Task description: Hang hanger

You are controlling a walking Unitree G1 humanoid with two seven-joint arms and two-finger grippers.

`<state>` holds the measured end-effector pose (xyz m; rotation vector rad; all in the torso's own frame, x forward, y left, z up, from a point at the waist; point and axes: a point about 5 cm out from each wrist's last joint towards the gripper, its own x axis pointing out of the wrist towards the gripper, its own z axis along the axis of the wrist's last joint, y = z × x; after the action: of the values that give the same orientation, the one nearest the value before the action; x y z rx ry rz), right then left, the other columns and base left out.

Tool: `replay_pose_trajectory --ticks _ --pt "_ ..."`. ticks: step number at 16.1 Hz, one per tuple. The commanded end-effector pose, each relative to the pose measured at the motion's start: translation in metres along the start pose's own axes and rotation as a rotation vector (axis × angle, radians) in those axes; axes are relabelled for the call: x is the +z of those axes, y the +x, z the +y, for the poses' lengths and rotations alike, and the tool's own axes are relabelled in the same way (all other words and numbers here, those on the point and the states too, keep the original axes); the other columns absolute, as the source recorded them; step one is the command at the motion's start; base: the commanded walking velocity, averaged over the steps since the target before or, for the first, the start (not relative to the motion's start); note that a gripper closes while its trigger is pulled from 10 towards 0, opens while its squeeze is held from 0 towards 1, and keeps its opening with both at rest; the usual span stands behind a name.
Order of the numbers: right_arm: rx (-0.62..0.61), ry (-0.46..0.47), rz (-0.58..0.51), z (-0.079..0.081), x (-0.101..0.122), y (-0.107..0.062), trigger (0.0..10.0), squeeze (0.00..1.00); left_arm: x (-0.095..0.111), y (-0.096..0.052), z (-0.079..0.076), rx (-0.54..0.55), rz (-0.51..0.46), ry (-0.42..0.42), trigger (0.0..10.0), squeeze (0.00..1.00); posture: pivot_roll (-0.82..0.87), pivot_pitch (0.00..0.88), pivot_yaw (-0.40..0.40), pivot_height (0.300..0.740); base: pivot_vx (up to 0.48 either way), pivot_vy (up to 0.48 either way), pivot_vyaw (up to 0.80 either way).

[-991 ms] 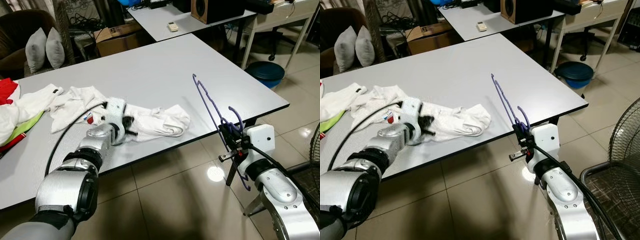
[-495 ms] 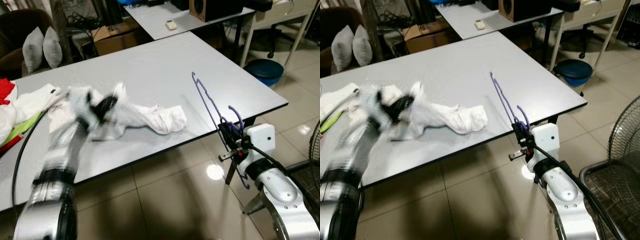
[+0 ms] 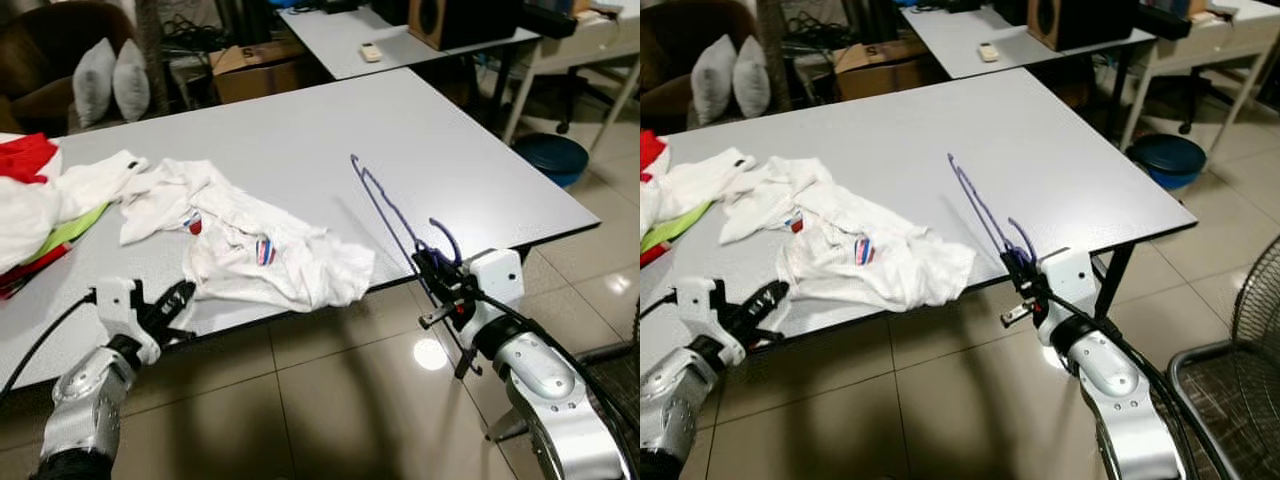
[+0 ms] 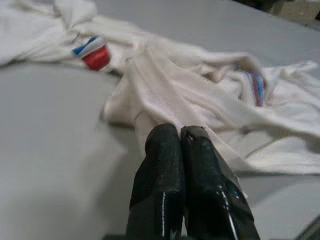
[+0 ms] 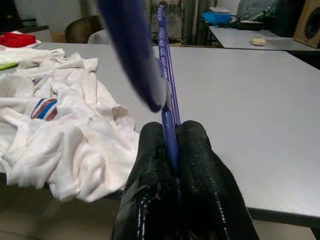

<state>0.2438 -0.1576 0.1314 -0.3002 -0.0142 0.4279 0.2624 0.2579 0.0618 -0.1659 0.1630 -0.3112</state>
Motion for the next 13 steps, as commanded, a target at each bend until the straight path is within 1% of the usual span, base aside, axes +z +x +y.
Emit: replay_pose_trajectory --ticks 1,2,3,4,5,6,7,8,10,11,12,13 --pt "0.013 0.002 -0.018 0.003 0.002 0.002 10.0 0.00 0.024 0.005 -0.002 -0.062 -0.055 0.069 10.0 1.00 -0.19 0.000 0.134 0.740 0.000 0.000 0.00" --pt "0.014 0.004 -0.021 0.004 0.002 0.002 10.0 0.00 0.037 0.008 -0.006 -0.124 -0.093 0.103 10.0 1.00 -0.19 0.000 0.138 0.740 0.000 0.000 0.00" --pt "0.012 0.008 -0.024 0.005 0.002 0.002 10.0 0.00 0.046 0.009 -0.009 -0.172 -0.106 0.131 10.0 1.00 -0.19 0.000 0.143 0.740 0.000 0.000 0.00" --pt "0.004 0.011 -0.024 0.006 0.002 0.001 10.0 0.00 0.060 0.011 -0.012 -0.242 -0.118 0.160 10.0 1.00 -0.20 0.000 0.151 0.740 0.000 0.000 0.00" --pt "0.002 0.012 -0.023 0.006 0.002 0.000 10.0 0.00 0.062 0.011 -0.012 -0.254 -0.120 0.163 10.0 1.00 -0.20 0.000 0.153 0.740 0.000 0.000 0.00" --pt "-0.010 0.017 -0.027 0.007 0.002 0.000 10.0 0.00 0.070 0.013 -0.008 -0.265 -0.118 0.178 10.0 1.00 -0.20 0.000 0.164 0.740 0.000 0.000 0.00" --pt "-0.022 0.023 -0.030 0.007 0.002 -0.001 10.0 0.00 0.078 0.017 -0.003 -0.251 -0.107 0.209 10.0 1.00 -0.20 0.000 0.169 0.740 0.000 0.000 0.00" --pt "-0.026 0.025 -0.031 0.007 0.002 0.000 10.0 0.00 0.080 0.020 0.000 -0.235 -0.093 0.225 10.0 1.00 -0.19 0.000 0.170 0.740 0.000 0.000 0.00" --pt "-0.031 0.033 -0.032 0.010 0.001 0.003 10.0 0.00 0.087 0.035 0.016 -0.099 0.010 0.328 10.0 1.00 -0.18 0.000 0.190 0.740 0.000 0.000 0.00" --pt "-0.032 0.035 -0.038 0.011 0.002 0.006 10.0 0.00 0.093 0.044 0.025 -0.009 0.045 0.355 10.0 1.00 -0.18 0.000 0.198 0.740 0.000 0.000 0.00" --pt "-0.035 0.040 -0.046 0.012 0.004 0.008 10.0 0.00 0.098 0.047 0.027 -0.021 0.060 0.350 10.0 0.16 -0.18 0.000 0.209 0.740 0.000 0.000 0.00" --pt "-0.035 0.042 -0.047 0.014 0.004 0.008 10.0 0.00 0.097 0.044 0.029 -0.085 0.106 0.377 10.0 0.00 -0.18 0.000 0.221 0.740 0.000 0.000 0.00"
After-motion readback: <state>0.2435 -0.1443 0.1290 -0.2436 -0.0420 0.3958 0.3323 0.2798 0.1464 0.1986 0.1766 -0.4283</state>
